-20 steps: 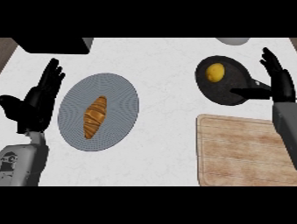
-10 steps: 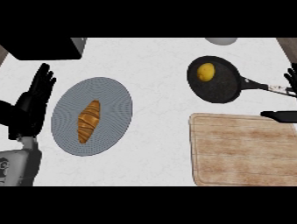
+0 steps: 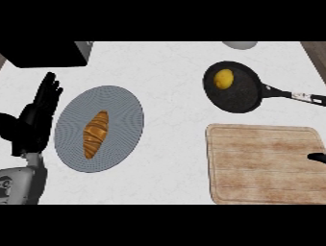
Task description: Pick the lemon from the cutting board and place it in the pan
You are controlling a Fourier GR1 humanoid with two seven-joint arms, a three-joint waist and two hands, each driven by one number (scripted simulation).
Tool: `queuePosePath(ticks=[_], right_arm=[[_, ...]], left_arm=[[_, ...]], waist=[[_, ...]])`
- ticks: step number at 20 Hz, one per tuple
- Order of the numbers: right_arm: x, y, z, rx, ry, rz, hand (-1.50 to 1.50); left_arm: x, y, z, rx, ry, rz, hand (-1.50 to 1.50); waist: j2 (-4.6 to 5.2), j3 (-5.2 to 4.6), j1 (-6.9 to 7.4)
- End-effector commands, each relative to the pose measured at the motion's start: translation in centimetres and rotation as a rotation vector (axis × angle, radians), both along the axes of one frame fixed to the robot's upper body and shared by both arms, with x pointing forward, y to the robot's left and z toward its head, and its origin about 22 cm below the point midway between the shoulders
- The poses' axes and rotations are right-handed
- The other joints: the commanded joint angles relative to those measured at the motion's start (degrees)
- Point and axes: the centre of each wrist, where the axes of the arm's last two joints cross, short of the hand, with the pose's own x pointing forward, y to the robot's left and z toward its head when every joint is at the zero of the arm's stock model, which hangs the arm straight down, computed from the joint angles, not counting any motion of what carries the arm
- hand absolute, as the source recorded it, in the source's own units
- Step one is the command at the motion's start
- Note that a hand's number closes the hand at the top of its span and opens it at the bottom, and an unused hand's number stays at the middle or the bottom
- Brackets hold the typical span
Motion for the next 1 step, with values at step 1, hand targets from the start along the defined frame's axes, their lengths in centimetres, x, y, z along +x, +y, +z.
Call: queuePosePath(ticks=[1], right_arm=[[-2.52,3.10,1.22,-0.035,0.003,-0.017,-1.50]], left_arm=[[0.91,-0.16,0.61,-0.007,0.000,-0.005,0.00]], waist=[[0.14,0.01,0.08]])
